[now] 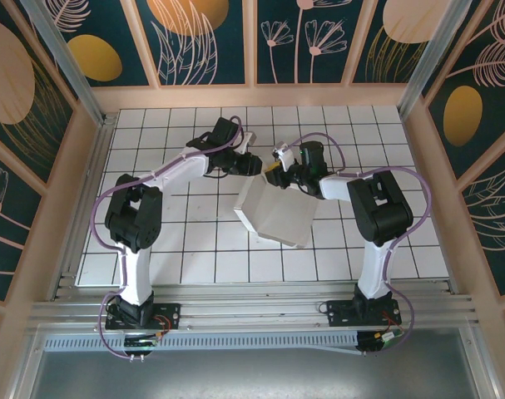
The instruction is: Fold the paper box
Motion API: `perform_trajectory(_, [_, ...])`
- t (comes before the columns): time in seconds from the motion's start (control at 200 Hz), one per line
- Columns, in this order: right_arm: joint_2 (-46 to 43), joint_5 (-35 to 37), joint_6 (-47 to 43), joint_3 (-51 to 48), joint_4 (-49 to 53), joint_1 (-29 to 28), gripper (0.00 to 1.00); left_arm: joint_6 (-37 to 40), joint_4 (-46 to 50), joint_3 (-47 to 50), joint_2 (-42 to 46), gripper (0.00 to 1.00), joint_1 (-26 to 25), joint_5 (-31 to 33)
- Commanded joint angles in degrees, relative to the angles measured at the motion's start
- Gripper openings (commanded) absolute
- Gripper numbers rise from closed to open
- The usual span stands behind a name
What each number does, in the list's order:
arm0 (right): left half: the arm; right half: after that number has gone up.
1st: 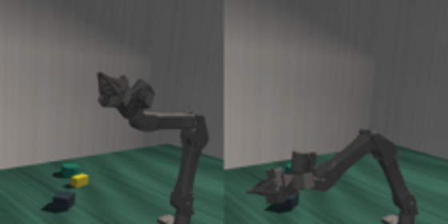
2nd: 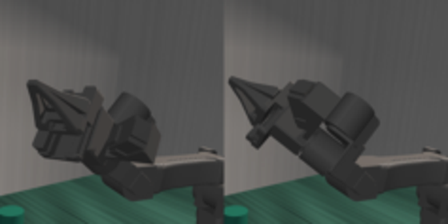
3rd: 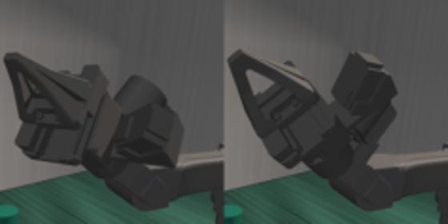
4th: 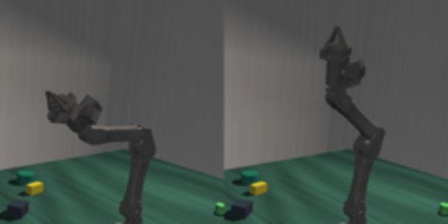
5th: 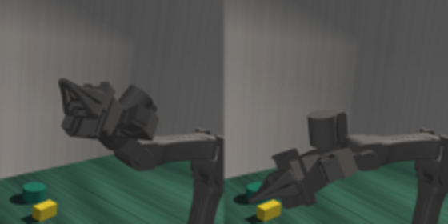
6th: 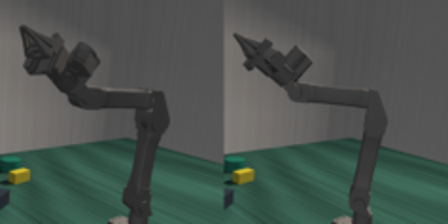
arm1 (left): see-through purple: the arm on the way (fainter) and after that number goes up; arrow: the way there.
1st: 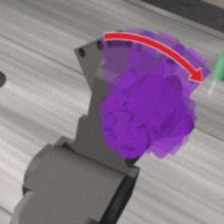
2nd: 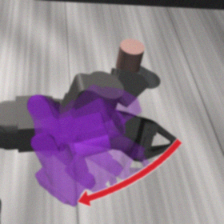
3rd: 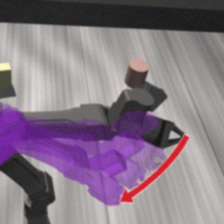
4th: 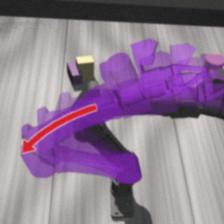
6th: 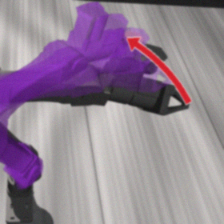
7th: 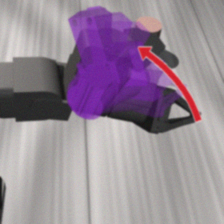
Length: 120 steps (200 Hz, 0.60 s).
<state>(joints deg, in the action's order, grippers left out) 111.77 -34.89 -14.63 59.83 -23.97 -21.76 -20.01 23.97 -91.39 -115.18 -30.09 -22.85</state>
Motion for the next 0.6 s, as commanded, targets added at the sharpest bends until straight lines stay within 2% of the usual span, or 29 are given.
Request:
perform_trajectory(0.0, [0.2, -5.6, 0.2, -1.8, -0.7, -1.6, 0.26, 2.5, 2.5, -1.8, -2.3, 0.35, -0.2, 0.3])
perform_trajectory(0.085, [0.2, -5.1, 0.9, -1.8, -1.1, -1.1, 0.15, 2.6, 2.6, -1.8, -2.3, 0.35, 0.2, 0.3])
perform_trajectory(0.15, [0.4, -3.2, 1.4, -1.3, -0.9, -1.0, 0.14, 2.6, 2.5, -1.8, -2.2, 0.35, 0.4, -0.2])
perform_trajectory(0.3, [1.3, -2.5, 4.8, -1.6, -4.0, -2.0, 0.28, 2.7, 1.7, -1.8, -2.3, 0.35, 0.3, -1.6])
perform_trajectory(0.38, [1.7, -2.7, 6.6, -2.3, -6.4, -2.3, 0.30, 2.7, 1.8, -1.8, -2.5, 0.35, 0.4, -1.9])
perform_trajectory(0.526, [2.2, -2.4, 7.1, -2.0, -6.6, -2.3, 0.12, 3.0, 2.0, -1.7, -2.2, 0.35, 0.3, -2.0])
perform_trajectory(0.596, [2.4, -0.9, 7.7, -1.6, -6.4, -2.4, 0.12, 2.9, 1.7, -1.4, -2.0, 0.35, 0.3, -2.2])
